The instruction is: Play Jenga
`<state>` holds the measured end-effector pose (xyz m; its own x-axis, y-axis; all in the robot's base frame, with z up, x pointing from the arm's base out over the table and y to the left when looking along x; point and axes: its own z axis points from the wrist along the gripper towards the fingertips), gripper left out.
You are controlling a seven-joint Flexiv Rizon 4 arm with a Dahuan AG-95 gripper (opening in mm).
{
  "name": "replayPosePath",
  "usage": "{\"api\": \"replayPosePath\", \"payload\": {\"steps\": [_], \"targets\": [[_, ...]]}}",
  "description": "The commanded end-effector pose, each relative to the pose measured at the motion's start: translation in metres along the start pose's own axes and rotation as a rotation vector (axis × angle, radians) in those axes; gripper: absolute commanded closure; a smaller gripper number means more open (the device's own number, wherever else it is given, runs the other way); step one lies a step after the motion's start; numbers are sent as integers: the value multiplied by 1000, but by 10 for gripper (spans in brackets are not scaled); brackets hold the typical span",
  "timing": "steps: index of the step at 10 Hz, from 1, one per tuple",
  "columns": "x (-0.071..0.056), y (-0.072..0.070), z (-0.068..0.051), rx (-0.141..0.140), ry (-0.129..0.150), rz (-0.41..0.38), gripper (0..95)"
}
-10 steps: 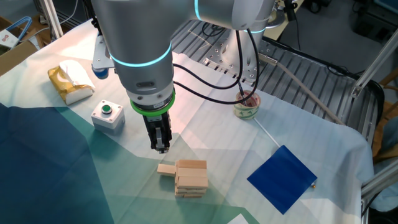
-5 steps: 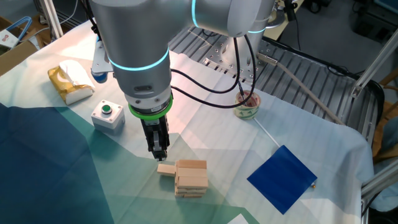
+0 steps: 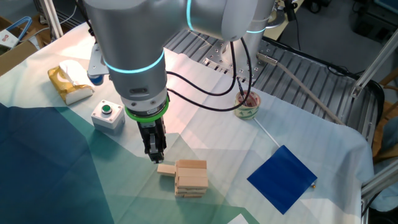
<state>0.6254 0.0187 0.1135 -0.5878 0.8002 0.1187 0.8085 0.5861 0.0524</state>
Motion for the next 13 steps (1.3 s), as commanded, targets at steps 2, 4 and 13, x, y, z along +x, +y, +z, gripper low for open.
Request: {"api": "replayPosePath", "payload": {"steps": [2,4,13], "targets": [[0,-2,-1,-5,-9,4,760],[0,-2,-1,-4,-20,15,570],[-2,-3,0,0,-4,1,570]]}}
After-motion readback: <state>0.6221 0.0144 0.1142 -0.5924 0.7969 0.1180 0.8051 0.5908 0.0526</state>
